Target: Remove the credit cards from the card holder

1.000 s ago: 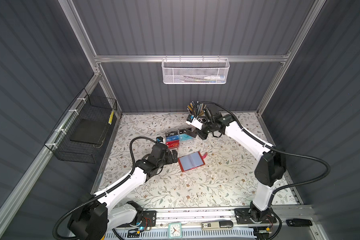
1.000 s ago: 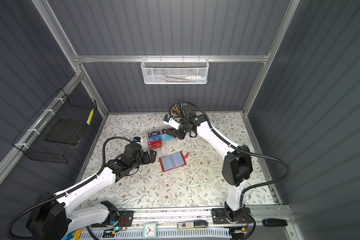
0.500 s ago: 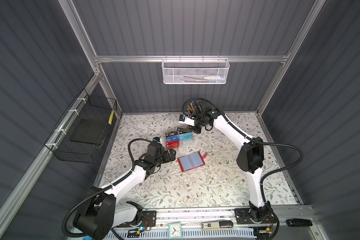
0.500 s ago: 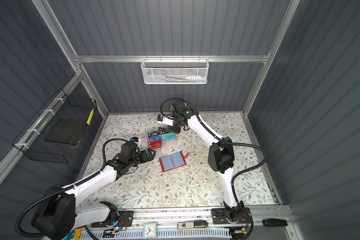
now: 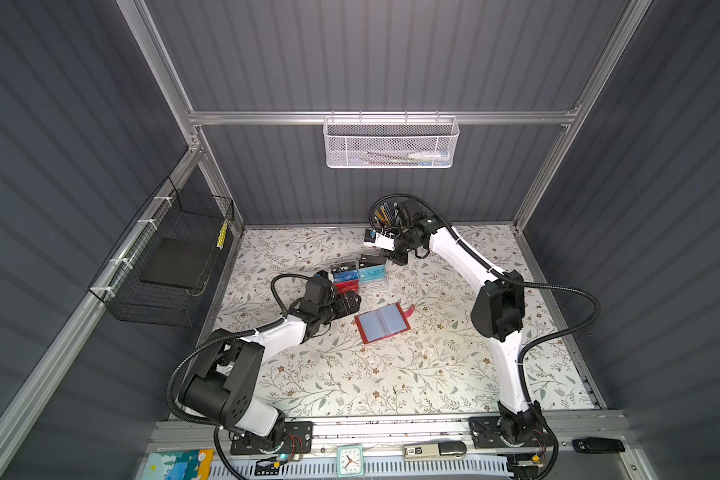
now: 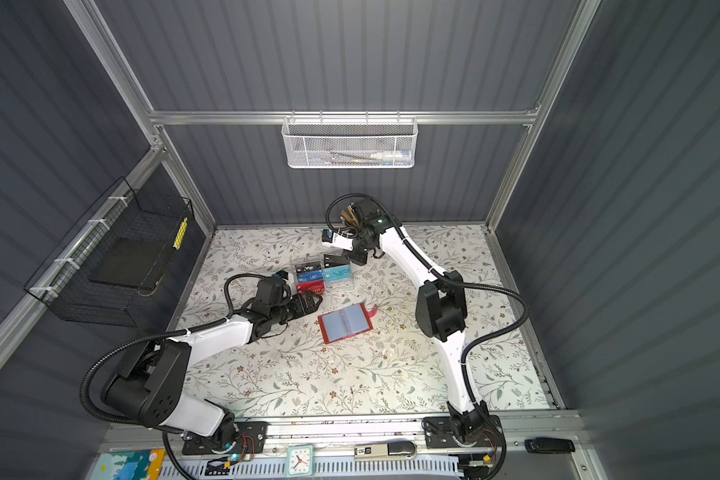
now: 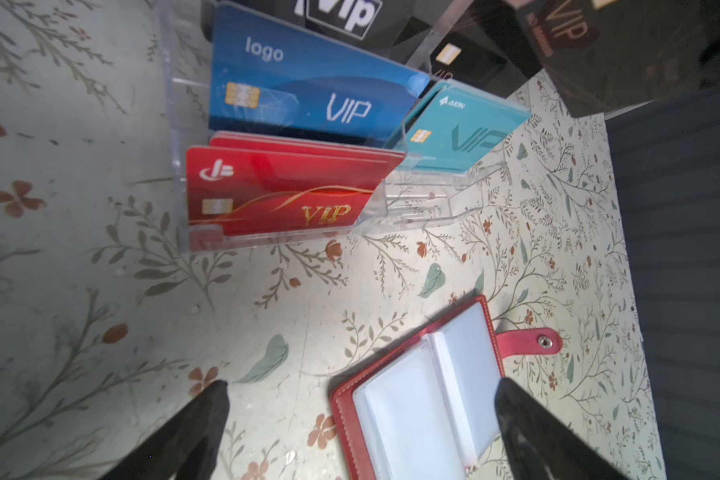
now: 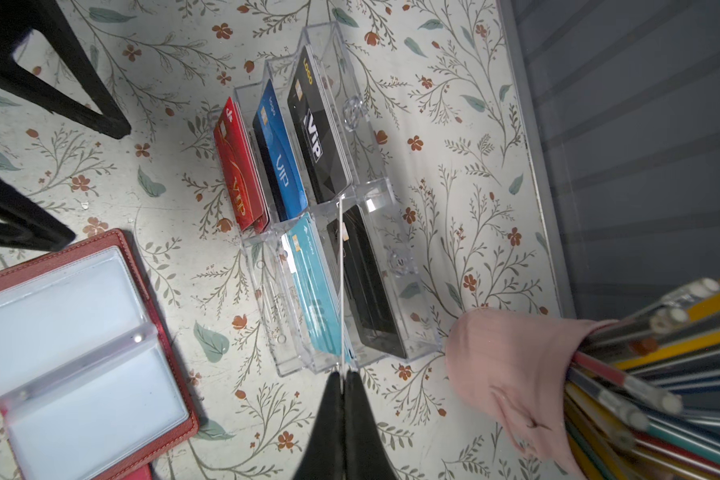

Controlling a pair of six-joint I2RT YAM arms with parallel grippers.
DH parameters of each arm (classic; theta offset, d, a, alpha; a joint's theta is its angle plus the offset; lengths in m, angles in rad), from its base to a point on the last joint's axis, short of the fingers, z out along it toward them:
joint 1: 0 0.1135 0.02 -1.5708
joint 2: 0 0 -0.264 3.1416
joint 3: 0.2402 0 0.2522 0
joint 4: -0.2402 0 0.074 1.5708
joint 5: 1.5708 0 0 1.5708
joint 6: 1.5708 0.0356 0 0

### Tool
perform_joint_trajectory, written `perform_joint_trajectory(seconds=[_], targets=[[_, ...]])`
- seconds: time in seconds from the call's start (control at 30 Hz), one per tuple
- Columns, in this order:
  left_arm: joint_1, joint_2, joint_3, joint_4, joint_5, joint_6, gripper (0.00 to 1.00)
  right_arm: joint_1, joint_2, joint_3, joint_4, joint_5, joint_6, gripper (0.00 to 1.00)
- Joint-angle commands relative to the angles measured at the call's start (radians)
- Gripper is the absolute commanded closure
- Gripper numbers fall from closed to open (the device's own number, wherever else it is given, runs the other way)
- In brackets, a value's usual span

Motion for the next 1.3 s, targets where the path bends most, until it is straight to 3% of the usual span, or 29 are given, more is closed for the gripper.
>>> perform_joint_trajectory(seconds=[0.0, 0.73, 1.27], targets=[[0.003, 0.037, 0.045, 0.046, 0.003, -0.022, 0.0, 0.0, 0.02, 0.018, -0.01, -0.028, -0.021, 1.0], [0.079, 0.228, 0.117, 0.136, -0.013, -0.024, 0.0, -0.015, 0.055, 0.024, 0.024, -0.074, -0.046, 1.0], [0.131, 0.266, 0.217, 0.086, -0.03, 0.003, 0.0, -0.017, 0.072, 0.063, 0.021, -0.058, -0.066, 1.0]])
